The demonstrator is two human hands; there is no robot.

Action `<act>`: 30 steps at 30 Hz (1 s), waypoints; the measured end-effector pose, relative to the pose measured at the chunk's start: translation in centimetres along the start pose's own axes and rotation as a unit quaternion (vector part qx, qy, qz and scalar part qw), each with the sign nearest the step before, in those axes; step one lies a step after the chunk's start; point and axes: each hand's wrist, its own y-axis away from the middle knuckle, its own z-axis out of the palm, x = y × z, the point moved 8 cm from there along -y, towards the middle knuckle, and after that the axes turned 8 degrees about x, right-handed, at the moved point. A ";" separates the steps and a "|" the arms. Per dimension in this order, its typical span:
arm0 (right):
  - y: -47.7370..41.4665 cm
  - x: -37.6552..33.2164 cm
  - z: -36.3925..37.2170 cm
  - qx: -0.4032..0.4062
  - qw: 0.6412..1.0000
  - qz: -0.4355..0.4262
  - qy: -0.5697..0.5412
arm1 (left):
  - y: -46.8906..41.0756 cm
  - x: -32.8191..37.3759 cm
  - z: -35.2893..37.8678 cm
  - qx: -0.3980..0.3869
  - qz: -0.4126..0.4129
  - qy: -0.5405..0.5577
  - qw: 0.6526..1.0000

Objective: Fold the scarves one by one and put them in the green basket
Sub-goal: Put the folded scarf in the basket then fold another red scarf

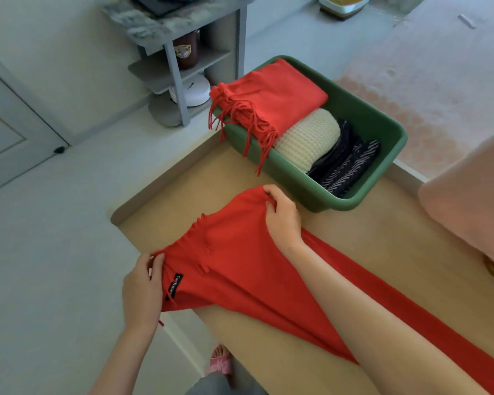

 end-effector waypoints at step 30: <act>16.5 11.2 -9.0 0.062 0.953 -0.116 0.273 | 2.8 0.2 7.4 -0.110 0.290 -0.109 0.945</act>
